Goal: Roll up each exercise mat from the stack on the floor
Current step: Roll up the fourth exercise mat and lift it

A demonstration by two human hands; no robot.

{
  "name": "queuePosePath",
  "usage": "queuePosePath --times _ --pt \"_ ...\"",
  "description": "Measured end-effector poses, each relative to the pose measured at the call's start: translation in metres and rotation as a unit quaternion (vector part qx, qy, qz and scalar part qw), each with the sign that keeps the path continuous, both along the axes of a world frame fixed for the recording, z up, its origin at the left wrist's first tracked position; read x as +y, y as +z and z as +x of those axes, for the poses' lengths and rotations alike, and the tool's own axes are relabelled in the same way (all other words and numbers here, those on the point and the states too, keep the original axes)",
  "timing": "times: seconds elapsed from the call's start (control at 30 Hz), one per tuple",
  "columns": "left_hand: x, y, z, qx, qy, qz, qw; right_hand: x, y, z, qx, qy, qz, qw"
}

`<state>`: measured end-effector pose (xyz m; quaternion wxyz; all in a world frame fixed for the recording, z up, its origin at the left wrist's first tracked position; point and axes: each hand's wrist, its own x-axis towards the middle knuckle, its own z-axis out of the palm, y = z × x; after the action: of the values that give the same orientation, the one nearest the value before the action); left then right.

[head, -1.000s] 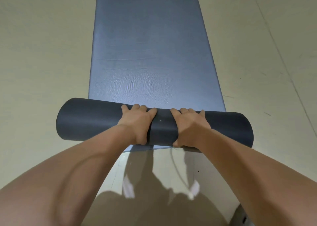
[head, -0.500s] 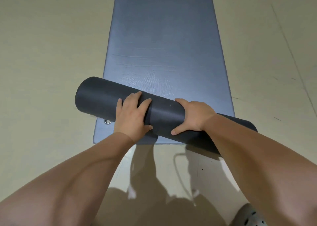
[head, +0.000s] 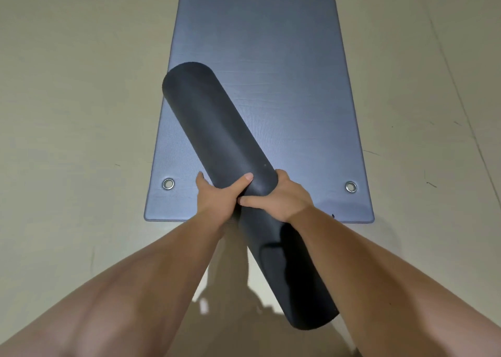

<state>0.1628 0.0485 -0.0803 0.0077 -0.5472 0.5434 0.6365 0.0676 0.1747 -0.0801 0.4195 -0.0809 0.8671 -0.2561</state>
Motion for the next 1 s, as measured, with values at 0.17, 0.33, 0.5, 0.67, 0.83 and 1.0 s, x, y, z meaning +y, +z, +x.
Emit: queuePosePath --times 0.17,0.33,0.5,0.67,0.83,1.0 --pt "0.000 -0.025 -0.002 0.050 -0.009 0.190 0.980 0.013 -0.006 -0.024 -0.071 -0.055 -0.092 0.992" --pt "0.001 -0.029 -0.012 0.079 0.038 0.222 0.971 0.016 -0.010 -0.030 -0.116 -0.071 -0.149 0.979" --pt "-0.023 0.016 -0.037 0.074 0.042 0.188 0.979 -0.003 0.029 -0.046 -0.110 -0.099 -0.213 0.966" --pt "-0.062 0.141 -0.058 0.102 0.007 0.138 0.985 -0.033 0.139 -0.056 -0.087 -0.127 -0.266 0.952" --pt "-0.103 0.339 -0.052 0.142 -0.025 0.110 0.983 -0.067 0.334 -0.045 -0.087 -0.127 -0.309 0.938" --pt "-0.157 0.551 -0.020 0.181 -0.036 0.078 0.980 -0.119 0.550 -0.010 -0.090 -0.119 -0.356 0.922"
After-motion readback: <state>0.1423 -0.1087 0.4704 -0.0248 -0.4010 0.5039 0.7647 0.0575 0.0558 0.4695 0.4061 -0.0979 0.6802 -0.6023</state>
